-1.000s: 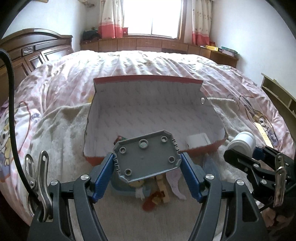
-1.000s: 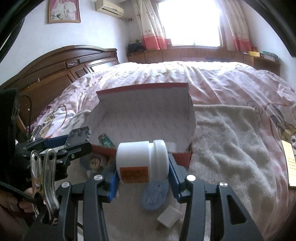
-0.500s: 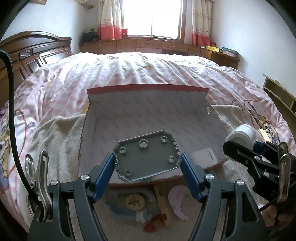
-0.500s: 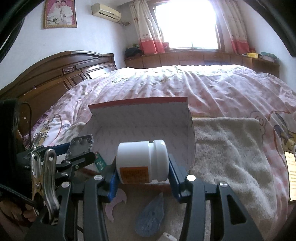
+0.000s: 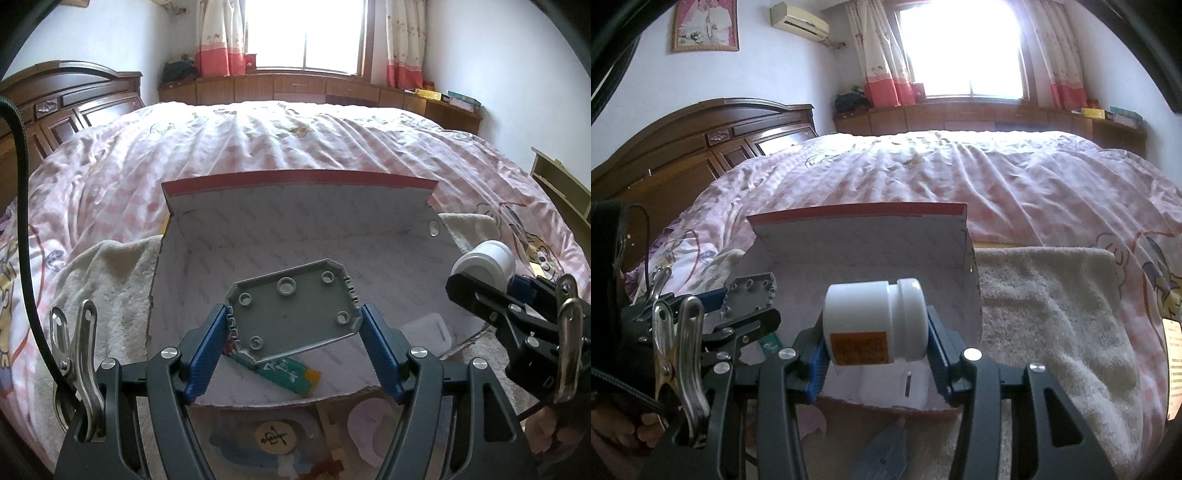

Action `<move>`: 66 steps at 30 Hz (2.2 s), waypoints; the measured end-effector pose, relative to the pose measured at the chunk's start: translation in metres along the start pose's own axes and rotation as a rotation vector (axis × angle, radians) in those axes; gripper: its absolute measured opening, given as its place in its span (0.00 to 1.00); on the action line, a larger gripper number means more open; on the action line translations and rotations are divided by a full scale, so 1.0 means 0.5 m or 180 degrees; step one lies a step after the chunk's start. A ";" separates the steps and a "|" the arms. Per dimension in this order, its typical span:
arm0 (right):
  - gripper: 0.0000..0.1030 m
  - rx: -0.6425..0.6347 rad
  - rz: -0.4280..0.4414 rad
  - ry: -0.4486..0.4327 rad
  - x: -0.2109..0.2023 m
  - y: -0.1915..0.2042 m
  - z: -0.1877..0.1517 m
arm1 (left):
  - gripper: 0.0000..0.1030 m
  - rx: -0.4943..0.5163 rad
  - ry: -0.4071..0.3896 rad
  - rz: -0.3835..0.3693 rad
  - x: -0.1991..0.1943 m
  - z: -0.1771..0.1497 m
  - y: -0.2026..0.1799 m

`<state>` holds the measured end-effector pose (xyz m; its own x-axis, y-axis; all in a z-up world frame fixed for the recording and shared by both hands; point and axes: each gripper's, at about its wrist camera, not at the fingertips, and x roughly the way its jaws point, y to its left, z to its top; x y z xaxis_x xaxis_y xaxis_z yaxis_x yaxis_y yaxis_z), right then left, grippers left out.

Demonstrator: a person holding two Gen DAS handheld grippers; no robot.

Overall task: Organize rigid objects
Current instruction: 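Lift and carry the grey plate and white jar over the box with both grippers, then lower the jar into the box and open the right gripper while the left lowers the plate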

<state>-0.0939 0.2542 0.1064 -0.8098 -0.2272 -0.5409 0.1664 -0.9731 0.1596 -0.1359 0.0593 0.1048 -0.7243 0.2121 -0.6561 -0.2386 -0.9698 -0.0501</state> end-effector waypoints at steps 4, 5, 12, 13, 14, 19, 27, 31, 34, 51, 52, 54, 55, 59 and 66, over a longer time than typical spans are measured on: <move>0.47 -0.0012 -0.0050 0.0021 0.018 -0.006 0.003 | 0.70 -0.0010 0.0044 0.0004 0.023 0.002 0.003; 0.47 -0.0015 -0.0060 0.0028 0.024 -0.009 0.004 | 0.70 -0.0009 0.0050 0.0003 0.026 0.002 0.003; 0.47 -0.0036 -0.0140 0.0059 0.052 -0.019 0.005 | 0.70 0.0002 0.0100 0.0006 0.058 0.005 0.004; 0.47 -0.0036 -0.0149 0.0065 0.056 -0.021 0.004 | 0.70 0.0004 0.0107 0.0009 0.063 0.005 0.004; 0.47 -0.0036 -0.0155 0.0070 0.058 -0.021 0.004 | 0.70 0.0004 0.0115 0.0010 0.067 0.005 0.005; 0.47 -0.0035 -0.0197 0.0094 0.071 -0.025 0.000 | 0.70 0.0006 0.0142 0.0012 0.083 0.003 0.005; 0.47 -0.0031 -0.0241 0.0144 0.090 -0.029 -0.005 | 0.70 0.0071 0.0143 0.0047 0.098 -0.001 0.001; 0.47 -0.0011 -0.0266 0.0167 0.095 -0.033 -0.009 | 0.70 0.0068 0.0172 0.0064 0.105 -0.002 0.001; 0.47 0.0001 -0.0285 0.0170 0.096 -0.035 -0.009 | 0.70 0.0057 0.0216 0.0061 0.112 -0.002 0.001; 0.54 0.0072 -0.0271 0.0093 0.087 -0.038 -0.005 | 0.70 0.0044 0.0249 0.0093 0.115 -0.003 0.003; 0.54 0.0070 -0.0273 0.0093 0.087 -0.038 -0.005 | 0.70 0.0041 0.0248 0.0093 0.114 -0.002 0.003; 0.54 0.0068 -0.0271 0.0091 0.085 -0.037 -0.006 | 0.70 0.0040 0.0244 0.0085 0.110 -0.003 0.004; 0.54 0.0068 -0.0269 0.0093 0.085 -0.037 -0.006 | 0.70 0.0041 0.0241 0.0080 0.110 -0.003 0.005; 0.54 0.0059 -0.0264 0.0087 0.078 -0.032 -0.007 | 0.70 0.0047 0.0225 0.0077 0.103 -0.002 0.004; 0.54 0.0068 -0.0253 0.0064 0.059 -0.024 -0.008 | 0.70 0.0034 0.0199 0.0088 0.084 -0.002 0.006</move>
<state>-0.1178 0.2590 0.0853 -0.8084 -0.1503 -0.5691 0.0900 -0.9870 0.1329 -0.1663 0.0650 0.0762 -0.6890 0.1769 -0.7029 -0.2261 -0.9738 -0.0236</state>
